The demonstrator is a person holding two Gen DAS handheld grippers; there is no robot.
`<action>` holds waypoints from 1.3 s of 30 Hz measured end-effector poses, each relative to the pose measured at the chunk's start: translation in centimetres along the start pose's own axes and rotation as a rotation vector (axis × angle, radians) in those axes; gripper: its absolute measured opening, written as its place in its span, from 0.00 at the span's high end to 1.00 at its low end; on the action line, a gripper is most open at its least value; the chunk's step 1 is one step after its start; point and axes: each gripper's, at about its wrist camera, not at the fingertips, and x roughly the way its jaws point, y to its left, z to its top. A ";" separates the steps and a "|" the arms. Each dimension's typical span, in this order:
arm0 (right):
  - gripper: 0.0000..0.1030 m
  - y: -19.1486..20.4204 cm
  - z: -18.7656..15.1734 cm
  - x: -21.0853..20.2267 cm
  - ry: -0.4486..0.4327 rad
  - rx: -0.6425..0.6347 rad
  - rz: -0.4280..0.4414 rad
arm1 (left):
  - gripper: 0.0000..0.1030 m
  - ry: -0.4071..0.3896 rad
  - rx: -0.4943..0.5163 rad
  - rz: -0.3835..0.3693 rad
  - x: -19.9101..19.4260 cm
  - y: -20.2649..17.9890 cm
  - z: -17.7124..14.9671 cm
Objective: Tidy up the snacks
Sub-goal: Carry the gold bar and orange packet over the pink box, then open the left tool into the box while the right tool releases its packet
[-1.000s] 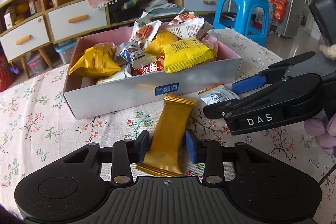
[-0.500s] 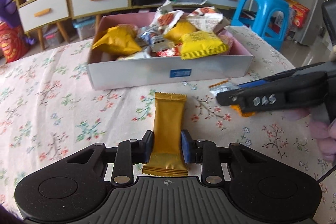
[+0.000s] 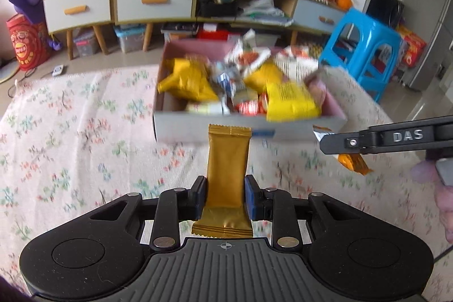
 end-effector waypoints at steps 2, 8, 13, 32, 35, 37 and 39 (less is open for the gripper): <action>0.72 0.3 0.9 -0.8 -0.036 0.023 0.029 | 0.75 -0.038 -0.008 0.005 -0.3 0.3 0.9; 0.72 1.1 4.1 -1.9 -0.167 0.053 0.066 | 0.75 -0.117 0.001 0.030 0.4 0.4 3.0; 0.72 1.3 5.6 -0.4 -0.210 0.055 0.083 | 0.75 -0.145 0.019 0.052 1.9 0.0 4.5; 0.70 -0.5 8.2 3.9 -0.208 0.102 0.008 | 0.75 -0.153 0.033 0.139 7.4 -1.7 8.3; 0.65 -0.4 8.2 3.8 -0.207 0.101 0.001 | 0.72 -0.139 0.065 0.111 7.3 -2.1 8.5; 0.47 -0.5 8.1 3.5 -0.207 0.108 0.005 | 0.70 -0.131 0.082 0.082 7.1 -2.4 8.6; 0.38 -0.6 8.1 3.0 -0.215 0.112 0.007 | 0.50 -0.133 0.104 0.078 6.8 -2.9 8.6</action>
